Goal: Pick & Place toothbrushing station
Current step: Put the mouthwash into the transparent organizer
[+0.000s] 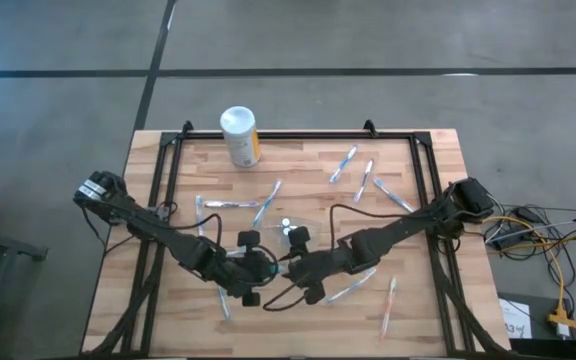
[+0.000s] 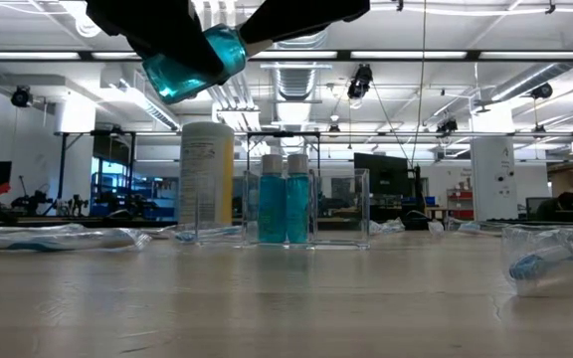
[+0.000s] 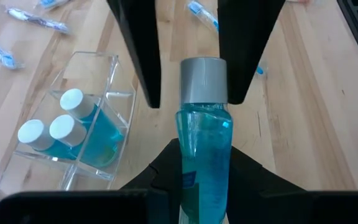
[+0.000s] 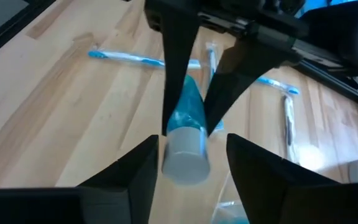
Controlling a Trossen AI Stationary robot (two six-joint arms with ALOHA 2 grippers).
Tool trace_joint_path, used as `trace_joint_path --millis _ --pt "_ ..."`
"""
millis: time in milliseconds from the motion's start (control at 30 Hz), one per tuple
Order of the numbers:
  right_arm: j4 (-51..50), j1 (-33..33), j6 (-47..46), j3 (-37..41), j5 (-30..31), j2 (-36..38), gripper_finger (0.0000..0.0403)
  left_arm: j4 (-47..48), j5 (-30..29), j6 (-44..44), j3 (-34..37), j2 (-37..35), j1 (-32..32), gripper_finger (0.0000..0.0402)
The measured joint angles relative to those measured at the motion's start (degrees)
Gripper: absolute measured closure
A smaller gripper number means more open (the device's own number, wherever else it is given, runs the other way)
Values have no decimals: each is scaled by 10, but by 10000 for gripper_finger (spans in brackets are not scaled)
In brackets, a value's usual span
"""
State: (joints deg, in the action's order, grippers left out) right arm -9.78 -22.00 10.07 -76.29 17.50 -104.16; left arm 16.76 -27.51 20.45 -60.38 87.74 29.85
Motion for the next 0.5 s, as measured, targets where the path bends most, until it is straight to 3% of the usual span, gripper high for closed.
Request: trace_joint_path --millis 400,500 --pt "-3 4 -2 1 -21 0 316 2 0 5 0 0 0 319" --pt "-2 4 -2 1 -23 0 316 1 1 6 1 0 -1 319"
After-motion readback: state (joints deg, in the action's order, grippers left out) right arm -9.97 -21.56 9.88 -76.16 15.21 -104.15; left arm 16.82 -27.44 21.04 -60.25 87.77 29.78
